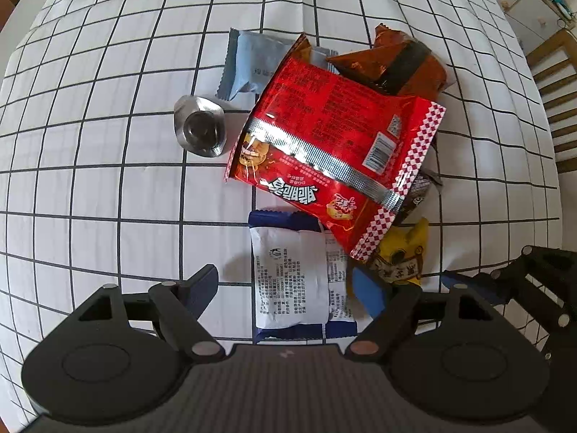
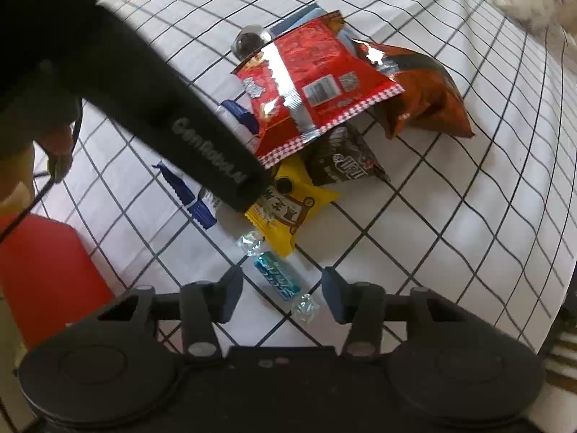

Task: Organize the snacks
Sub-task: 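Grasp the blue candy stick with the right tool while the left grasps the white-blue biscuit pack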

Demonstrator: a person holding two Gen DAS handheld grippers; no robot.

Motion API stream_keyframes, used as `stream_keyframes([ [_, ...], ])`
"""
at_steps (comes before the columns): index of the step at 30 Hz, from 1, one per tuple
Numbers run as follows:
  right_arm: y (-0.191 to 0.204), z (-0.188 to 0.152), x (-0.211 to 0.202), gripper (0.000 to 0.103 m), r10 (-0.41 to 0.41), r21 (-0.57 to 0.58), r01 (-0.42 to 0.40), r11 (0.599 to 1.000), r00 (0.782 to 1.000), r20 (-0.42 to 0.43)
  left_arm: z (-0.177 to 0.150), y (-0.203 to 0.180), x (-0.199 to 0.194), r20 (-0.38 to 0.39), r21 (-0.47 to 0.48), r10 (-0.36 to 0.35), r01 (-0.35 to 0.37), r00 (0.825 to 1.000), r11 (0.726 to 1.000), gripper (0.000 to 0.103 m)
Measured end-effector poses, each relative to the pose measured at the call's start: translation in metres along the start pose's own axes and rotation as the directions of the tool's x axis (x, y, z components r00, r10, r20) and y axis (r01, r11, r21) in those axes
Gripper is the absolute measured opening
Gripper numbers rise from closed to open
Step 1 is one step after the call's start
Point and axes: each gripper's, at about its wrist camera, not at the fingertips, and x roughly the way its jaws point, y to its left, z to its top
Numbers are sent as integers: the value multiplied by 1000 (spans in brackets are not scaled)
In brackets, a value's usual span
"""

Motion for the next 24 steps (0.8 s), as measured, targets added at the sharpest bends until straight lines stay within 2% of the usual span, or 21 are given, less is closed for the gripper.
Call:
stream_keyframes([
  [2,5,0,4,40,-10,-13,10,1000,1000,3,0,0,1,2,0,-2,2,1000,1000,80],
  [7,13,-1,9,32,-25,-40,26,999,1000,17,-2,-3,1,18,8,15,-15,1000,1000,69],
  [9,14,-1,9,25,-25,-40,26,999,999,27,-3,-3,-1,28,9,21,-21,999,1000,57],
  [12,16,-2,10,19,-30,-36,31,999,999,39,-4,-9,0,35,6,14,-14,999,1000,47],
  [15,13,-6,7,14,-31,-23,33,999,998,48,-6,-7,-3,40,-2,1,-1,999,1000,46],
  [24,-14,-13,-8,12,-14,71,7,997,995,97,-10,25,-19,44,-88,-55,59,998,994,45],
])
